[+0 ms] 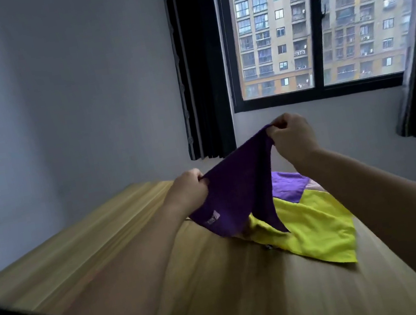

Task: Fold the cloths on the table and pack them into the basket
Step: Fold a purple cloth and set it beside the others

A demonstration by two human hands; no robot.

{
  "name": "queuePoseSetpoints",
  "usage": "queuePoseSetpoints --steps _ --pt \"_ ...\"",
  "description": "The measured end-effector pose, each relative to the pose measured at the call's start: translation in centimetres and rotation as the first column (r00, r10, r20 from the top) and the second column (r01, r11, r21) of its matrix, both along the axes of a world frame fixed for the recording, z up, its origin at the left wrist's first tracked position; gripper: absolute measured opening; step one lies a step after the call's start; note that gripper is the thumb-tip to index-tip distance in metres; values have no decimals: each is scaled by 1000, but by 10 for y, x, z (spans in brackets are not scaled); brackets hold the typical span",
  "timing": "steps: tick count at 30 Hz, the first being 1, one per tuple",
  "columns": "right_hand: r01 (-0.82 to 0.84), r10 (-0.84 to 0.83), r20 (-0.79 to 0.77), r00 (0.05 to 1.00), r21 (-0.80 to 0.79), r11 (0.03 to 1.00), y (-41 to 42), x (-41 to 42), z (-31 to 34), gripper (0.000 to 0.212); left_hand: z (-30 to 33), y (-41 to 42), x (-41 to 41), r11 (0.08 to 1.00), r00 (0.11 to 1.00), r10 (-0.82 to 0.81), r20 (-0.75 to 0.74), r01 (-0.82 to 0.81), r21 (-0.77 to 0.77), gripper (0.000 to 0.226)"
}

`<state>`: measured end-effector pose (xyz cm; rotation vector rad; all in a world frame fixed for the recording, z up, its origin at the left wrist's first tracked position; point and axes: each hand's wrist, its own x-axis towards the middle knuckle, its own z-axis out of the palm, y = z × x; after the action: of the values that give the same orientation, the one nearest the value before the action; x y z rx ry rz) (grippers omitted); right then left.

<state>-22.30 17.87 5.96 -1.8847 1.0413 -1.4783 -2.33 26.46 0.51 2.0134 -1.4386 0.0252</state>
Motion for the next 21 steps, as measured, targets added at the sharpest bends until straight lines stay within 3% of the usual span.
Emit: queuePoseSetpoints --steps 3,6,9,13,15,18,21 --pt "-53 51 28 998 78 996 18 -17 20 16 42 24 -16 989 956 -86 -282 49 -136 9" --pt "-141 130 71 989 167 976 32 -31 38 15 83 55 -38 928 732 -358 -579 209 -310 20" --pt "-217 199 120 973 165 962 55 -43 51 12 114 86 -52 846 568 -532 -628 375 -378 24" --pt "-305 299 85 951 69 950 89 -56 59 20 135 118 -66 784 499 -615 -611 473 -402 33" --pt "-373 371 40 928 54 926 108 -62 65 13 142 132 -74 800 573 -598 -561 477 -365 32" --pt "-444 445 5 896 55 894 134 -71 76 15 153 155 -91 892 858 -439 -267 379 -247 11" --pt "-481 481 17 876 43 875 156 -80 87 17 165 172 -105 927 946 -319 -50 301 -225 18"
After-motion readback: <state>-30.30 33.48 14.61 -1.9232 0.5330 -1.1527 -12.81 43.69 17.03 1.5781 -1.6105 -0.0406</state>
